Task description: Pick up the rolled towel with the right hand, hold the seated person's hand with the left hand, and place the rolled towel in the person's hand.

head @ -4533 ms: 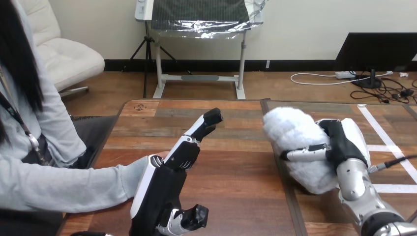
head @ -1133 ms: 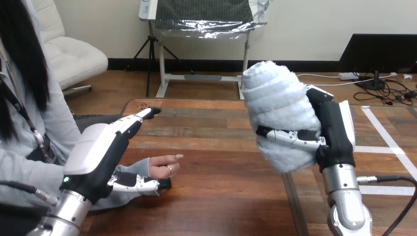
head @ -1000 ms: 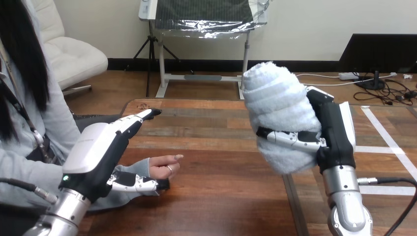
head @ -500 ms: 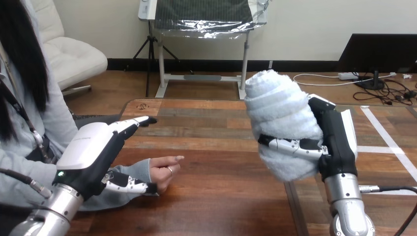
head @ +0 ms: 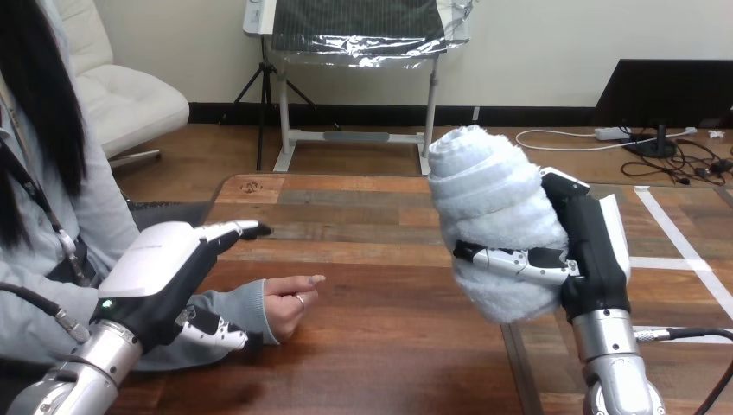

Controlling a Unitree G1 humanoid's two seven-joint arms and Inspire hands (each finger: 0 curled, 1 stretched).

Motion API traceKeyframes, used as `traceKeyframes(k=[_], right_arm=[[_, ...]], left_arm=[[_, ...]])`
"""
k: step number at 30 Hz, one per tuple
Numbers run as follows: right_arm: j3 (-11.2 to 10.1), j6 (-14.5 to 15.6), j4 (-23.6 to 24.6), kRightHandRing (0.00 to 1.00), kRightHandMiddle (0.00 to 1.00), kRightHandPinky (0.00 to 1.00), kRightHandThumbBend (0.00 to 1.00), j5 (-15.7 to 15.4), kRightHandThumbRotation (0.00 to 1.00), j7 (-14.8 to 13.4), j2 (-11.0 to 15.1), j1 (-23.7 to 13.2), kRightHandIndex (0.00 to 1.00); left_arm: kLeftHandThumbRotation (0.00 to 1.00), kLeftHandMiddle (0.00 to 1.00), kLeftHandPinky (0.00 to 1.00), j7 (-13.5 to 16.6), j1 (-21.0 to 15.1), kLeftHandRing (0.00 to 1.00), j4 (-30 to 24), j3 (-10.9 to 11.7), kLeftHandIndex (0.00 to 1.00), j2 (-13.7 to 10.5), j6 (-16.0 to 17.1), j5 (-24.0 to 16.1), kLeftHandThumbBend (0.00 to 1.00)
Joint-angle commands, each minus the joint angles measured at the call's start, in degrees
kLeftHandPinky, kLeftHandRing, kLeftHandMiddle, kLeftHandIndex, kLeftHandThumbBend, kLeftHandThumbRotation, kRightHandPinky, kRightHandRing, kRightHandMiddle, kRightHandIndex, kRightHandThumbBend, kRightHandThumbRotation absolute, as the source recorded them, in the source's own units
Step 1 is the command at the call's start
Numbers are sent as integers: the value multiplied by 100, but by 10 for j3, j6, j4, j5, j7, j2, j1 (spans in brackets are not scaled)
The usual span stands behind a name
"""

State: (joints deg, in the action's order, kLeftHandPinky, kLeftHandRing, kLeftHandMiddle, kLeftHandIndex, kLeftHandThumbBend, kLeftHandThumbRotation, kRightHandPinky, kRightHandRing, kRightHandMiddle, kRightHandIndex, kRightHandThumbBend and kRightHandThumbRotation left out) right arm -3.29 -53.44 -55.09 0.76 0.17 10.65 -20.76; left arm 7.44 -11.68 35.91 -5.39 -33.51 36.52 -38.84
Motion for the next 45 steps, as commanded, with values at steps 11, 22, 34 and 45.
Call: traceKeyframes(k=[11,22,34,45], right_arm=[[-15,-2,111,32,43,27,75,82,0,72,-16,6,44],[-16,20,174,31,41,27,75,97,0,91,-19,35,43],[-15,51,247,30,40,26,76,100,0,100,-22,69,42],[-14,72,302,30,39,25,76,98,0,102,-22,95,42]], left_arm=[[16,80,77,7,-81,80,102,-46,81,-28,9,-1,100],[20,79,76,36,-112,78,177,-77,79,-26,13,-12,100],[24,79,77,53,-142,79,239,-109,79,-20,3,-26,100],[31,78,75,83,-160,78,281,-136,78,-11,-8,-35,100]])
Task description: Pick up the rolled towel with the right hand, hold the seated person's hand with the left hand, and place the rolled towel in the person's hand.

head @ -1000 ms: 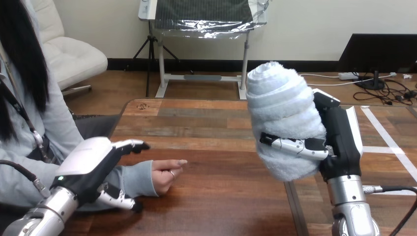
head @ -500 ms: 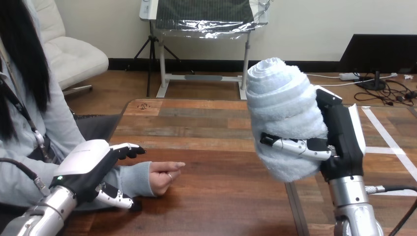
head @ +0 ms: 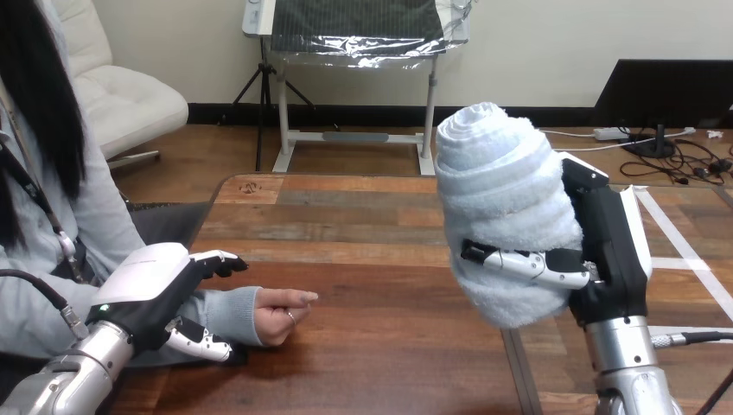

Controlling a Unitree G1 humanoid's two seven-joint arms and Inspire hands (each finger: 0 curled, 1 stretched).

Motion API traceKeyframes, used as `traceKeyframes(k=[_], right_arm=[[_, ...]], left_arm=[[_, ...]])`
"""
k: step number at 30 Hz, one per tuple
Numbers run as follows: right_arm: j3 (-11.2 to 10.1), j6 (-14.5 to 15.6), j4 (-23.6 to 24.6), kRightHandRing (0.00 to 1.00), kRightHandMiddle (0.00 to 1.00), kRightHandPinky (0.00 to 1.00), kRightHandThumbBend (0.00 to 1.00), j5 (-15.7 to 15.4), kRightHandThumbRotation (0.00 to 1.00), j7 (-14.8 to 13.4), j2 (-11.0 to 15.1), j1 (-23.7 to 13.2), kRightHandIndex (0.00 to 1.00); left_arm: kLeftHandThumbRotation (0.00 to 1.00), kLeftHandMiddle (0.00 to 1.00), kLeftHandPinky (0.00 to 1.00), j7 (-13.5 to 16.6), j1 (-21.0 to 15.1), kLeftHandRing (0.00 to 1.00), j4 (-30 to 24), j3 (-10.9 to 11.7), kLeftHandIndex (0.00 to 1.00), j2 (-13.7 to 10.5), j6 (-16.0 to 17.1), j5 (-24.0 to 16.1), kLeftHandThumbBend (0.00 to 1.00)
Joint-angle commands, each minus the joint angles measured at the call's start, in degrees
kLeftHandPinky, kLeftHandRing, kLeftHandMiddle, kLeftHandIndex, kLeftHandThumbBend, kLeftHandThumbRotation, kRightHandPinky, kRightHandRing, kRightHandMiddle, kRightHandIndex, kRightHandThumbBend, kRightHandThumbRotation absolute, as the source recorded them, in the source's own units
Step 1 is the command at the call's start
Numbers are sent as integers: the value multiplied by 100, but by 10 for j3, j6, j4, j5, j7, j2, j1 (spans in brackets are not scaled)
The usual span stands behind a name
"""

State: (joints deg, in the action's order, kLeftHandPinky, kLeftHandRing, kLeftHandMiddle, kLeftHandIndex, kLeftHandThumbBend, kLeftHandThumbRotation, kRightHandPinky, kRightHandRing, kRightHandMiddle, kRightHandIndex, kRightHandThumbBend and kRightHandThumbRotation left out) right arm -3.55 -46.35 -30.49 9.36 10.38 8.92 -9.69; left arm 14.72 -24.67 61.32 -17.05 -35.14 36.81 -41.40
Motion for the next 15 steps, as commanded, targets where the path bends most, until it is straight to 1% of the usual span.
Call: traceKeyframes(k=[1,4,11,15], right_arm=[[-11,2,59,30,39,25,76,12,0,0,-5,-14,42],[-11,4,68,29,39,25,76,10,0,0,-5,-9,42],[-10,3,76,29,38,24,76,12,0,5,-6,-2,42],[-10,2,77,29,38,24,76,11,0,6,-7,0,42]], left_arm=[[31,78,75,10,-31,78,30,-21,78,6,-12,-9,100],[32,78,73,0,-35,77,36,-23,78,12,-26,-1,100],[30,76,68,16,-40,73,55,-34,77,19,-26,-1,100],[23,73,63,26,-42,70,63,-38,74,22,-21,2,100]])
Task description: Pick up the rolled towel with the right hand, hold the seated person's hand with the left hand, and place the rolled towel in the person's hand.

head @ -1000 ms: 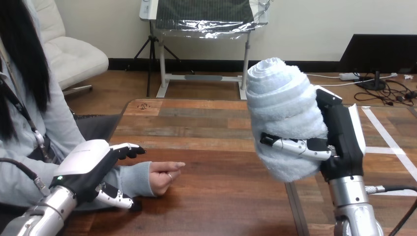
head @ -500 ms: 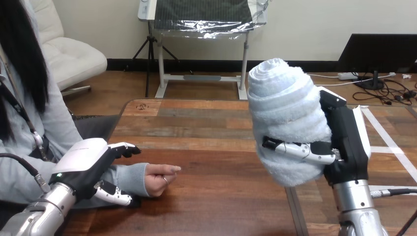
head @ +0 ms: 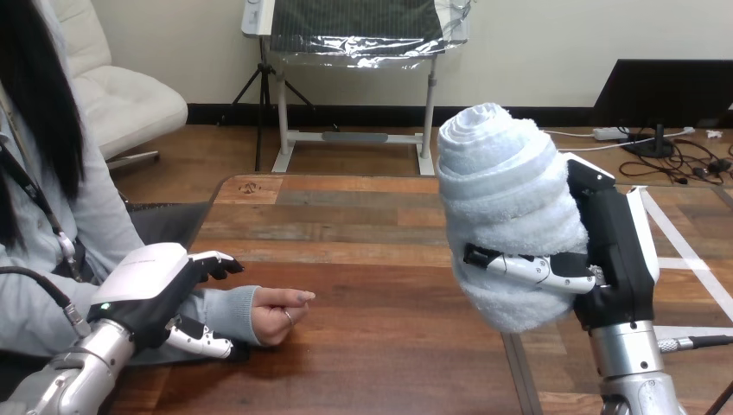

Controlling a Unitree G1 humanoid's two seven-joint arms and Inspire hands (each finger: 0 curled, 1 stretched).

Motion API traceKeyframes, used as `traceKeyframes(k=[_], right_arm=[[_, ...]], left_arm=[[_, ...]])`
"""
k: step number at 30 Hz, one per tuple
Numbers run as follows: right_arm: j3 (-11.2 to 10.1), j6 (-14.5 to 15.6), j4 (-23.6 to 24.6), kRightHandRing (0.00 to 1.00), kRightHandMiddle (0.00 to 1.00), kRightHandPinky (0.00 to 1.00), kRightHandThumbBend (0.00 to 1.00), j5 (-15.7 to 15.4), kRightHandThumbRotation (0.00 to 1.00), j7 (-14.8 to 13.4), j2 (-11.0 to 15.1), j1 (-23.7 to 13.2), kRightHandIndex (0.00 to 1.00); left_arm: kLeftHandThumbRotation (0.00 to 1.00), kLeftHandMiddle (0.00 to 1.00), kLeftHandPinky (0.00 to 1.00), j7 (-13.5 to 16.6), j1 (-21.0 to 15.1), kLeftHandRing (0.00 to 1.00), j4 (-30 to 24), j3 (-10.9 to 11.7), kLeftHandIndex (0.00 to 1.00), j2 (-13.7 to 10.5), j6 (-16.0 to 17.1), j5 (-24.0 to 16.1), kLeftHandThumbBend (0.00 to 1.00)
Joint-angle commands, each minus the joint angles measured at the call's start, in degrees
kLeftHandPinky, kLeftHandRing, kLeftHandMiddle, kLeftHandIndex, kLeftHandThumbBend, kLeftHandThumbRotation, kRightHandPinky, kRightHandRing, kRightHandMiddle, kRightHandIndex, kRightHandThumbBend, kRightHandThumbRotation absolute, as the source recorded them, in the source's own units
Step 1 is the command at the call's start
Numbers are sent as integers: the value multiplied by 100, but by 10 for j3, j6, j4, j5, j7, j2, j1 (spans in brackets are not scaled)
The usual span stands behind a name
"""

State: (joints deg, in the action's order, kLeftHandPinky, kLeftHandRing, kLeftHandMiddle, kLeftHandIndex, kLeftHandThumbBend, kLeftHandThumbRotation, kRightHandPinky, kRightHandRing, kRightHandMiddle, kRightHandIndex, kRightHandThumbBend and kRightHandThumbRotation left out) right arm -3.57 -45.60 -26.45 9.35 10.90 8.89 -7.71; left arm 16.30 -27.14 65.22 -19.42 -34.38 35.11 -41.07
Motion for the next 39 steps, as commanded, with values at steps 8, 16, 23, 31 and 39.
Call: traceKeyframes(k=[8,16,23,31,39], right_arm=[[-9,-1,41,29,38,25,75,18,0,9,-8,-14,42],[-11,3,41,29,39,25,76,13,0,8,-8,-11,43],[-10,12,41,29,39,25,76,18,0,11,-10,-9,42],[-8,22,40,30,40,25,76,31,0,21,-12,-9,42],[-9,20,31,31,41,25,76,24,0,22,-13,-11,42]], left_arm=[[8,65,57,13,-21,62,35,-15,67,23,-3,8,100],[1,57,49,14,-23,53,36,-22,58,23,6,11,99],[0,52,43,7,-24,47,36,-22,53,22,17,17,98],[0,49,38,-2,-25,43,35,-21,49,21,25,21,97],[0,45,34,-1,-26,39,28,-24,46,17,33,17,97]])
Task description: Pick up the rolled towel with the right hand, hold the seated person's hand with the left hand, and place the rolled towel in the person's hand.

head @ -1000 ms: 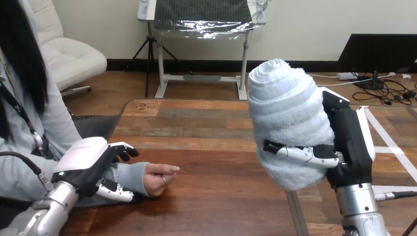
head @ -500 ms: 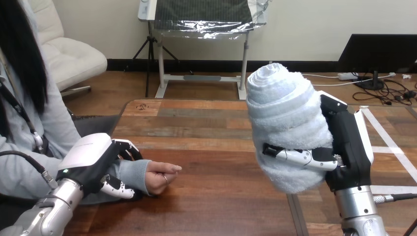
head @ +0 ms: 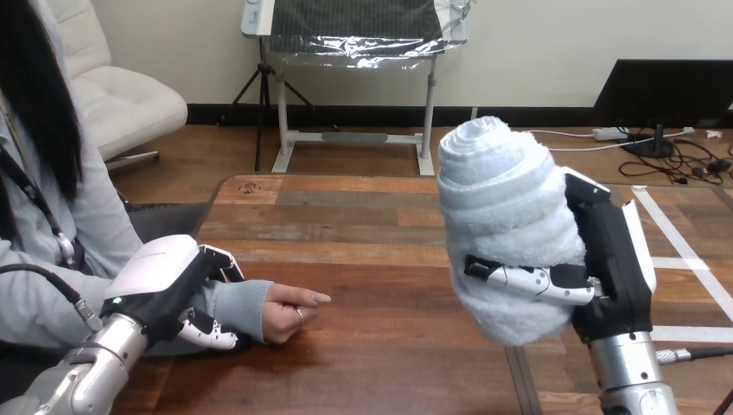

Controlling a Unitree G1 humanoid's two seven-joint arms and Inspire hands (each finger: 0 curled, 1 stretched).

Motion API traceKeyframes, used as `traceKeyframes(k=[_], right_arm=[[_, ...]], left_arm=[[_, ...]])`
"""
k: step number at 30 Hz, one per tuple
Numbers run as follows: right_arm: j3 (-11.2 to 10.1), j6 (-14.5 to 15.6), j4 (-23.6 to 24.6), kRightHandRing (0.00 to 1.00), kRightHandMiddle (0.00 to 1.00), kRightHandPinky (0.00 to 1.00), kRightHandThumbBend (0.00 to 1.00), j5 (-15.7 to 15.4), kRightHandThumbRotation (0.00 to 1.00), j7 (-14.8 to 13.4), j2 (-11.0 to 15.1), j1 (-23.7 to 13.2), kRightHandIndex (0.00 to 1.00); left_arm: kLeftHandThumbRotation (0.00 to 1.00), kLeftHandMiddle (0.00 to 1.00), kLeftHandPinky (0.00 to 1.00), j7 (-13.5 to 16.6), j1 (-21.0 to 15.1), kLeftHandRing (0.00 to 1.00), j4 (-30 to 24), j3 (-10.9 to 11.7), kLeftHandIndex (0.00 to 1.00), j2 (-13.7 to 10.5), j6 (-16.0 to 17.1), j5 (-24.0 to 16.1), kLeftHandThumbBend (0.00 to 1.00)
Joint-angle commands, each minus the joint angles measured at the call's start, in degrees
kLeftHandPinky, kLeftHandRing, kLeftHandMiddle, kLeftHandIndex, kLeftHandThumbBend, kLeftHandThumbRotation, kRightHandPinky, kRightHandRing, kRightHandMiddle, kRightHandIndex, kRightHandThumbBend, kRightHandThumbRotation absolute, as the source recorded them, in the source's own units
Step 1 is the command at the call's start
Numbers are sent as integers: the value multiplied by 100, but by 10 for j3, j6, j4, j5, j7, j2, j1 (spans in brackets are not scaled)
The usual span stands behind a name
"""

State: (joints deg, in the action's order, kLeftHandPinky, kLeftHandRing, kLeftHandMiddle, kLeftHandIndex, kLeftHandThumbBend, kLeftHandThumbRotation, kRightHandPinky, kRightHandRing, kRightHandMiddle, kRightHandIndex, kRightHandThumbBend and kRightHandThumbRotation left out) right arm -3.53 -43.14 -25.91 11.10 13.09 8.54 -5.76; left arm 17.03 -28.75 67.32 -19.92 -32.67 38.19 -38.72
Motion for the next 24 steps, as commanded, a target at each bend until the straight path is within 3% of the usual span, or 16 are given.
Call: traceKeyframes(k=[1,24], right_arm=[[-9,-5,25,31,41,25,76,7,0,0,-10,-31,42],[-11,-10,-7,30,41,25,75,-1,0,3,-19,-47,42]], left_arm=[[0,45,34,-9,-10,39,7,-19,46,0,3,-7,97],[0,40,28,-36,-14,33,-18,-21,40,-12,35,-3,96]])
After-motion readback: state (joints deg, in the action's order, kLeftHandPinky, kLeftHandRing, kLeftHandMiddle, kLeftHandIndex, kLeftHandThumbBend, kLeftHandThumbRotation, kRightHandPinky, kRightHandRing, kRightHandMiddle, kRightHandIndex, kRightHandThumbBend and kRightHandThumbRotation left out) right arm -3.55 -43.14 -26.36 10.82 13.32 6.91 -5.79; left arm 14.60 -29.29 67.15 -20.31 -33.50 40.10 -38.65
